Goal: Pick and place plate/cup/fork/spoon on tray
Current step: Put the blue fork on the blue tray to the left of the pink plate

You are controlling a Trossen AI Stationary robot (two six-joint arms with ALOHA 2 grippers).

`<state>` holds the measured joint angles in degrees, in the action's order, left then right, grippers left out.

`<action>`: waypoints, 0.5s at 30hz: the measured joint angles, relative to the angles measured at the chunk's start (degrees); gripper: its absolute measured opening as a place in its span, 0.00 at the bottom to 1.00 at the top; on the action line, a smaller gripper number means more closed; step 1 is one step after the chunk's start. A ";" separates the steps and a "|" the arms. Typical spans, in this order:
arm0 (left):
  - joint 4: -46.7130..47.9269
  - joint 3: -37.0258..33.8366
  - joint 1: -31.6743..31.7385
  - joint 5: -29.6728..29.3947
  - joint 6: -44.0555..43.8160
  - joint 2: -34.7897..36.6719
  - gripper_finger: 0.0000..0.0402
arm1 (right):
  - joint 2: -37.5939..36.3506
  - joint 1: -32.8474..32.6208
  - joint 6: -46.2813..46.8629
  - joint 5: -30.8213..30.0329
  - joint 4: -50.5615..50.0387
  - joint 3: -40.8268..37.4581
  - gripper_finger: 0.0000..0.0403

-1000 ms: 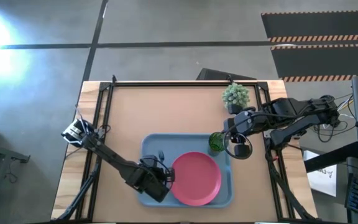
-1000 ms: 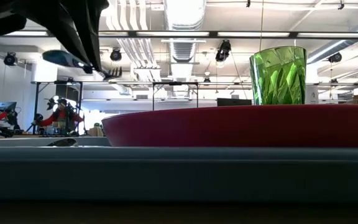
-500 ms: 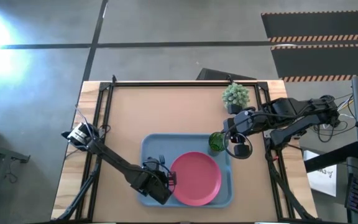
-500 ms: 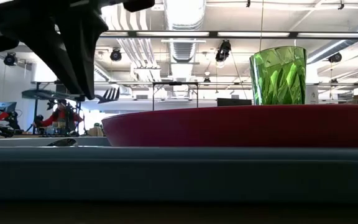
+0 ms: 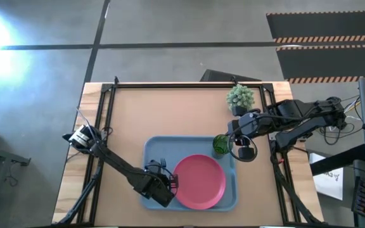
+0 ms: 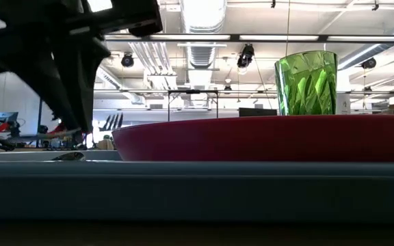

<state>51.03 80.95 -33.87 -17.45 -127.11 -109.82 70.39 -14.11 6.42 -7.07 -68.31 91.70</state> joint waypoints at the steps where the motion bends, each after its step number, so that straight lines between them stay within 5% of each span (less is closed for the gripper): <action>1: -1.67 -0.84 0.00 0.52 -0.02 0.00 0.00 | 0.00 0.00 0.00 0.00 0.00 0.00 0.20; 6: -10.45 -5.30 0.00 1.00 1.13 0.00 0.00 | 0.00 0.00 0.00 0.00 0.00 0.00 0.20; 15: -9.28 -6.50 0.13 1.00 1.49 0.00 0.00 | 0.00 0.02 0.00 0.00 0.00 0.00 0.20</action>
<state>41.76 74.46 -33.74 -16.45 -125.62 -109.82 70.39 -14.09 6.42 -7.07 -68.31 91.70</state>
